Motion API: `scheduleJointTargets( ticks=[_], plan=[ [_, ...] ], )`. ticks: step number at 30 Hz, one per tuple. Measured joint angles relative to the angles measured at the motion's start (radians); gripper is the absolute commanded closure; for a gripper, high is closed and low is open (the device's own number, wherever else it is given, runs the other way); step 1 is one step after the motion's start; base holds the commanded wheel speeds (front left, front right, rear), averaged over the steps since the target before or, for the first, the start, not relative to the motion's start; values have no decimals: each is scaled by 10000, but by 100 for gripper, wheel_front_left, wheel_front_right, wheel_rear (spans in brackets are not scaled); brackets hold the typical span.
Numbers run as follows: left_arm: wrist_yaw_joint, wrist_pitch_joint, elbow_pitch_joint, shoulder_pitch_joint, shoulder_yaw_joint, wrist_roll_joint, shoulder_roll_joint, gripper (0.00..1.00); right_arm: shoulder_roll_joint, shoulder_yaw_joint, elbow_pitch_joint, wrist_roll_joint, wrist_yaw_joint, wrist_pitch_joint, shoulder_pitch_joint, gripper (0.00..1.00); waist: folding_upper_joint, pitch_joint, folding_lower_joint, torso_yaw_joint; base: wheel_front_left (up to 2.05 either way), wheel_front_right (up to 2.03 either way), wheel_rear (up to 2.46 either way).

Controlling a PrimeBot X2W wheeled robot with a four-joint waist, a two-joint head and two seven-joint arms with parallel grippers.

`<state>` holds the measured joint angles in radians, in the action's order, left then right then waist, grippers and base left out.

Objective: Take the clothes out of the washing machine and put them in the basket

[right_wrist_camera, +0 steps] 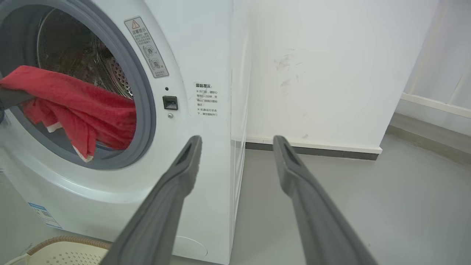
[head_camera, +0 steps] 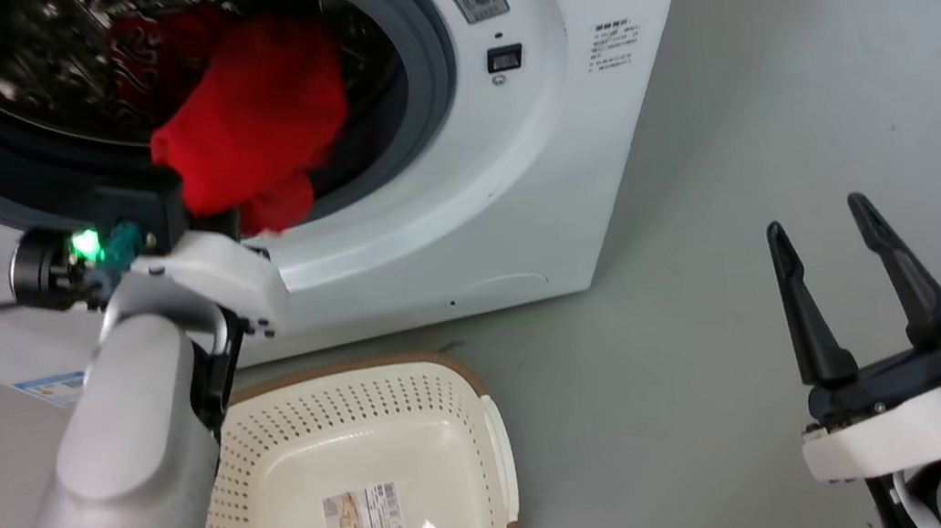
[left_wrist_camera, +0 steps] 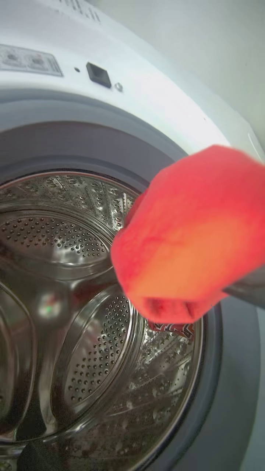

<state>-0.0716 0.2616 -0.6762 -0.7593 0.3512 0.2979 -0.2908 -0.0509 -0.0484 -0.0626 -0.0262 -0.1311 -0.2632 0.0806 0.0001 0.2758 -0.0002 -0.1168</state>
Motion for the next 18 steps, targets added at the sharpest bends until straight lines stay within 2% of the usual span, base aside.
scheduleJointTargets(
  ticks=[7,18],
  plan=[
    [426,-48,2353,1799,-196,150,-347,100,-2,-73,132,25,0,0,-569,0,0,-917,-1,211,0,0,0],
    [1310,-976,6314,3846,-564,328,-1095,100,-2,-100,219,23,0,0,-1088,0,0,-1880,0,530,0,0,0]
  ],
)
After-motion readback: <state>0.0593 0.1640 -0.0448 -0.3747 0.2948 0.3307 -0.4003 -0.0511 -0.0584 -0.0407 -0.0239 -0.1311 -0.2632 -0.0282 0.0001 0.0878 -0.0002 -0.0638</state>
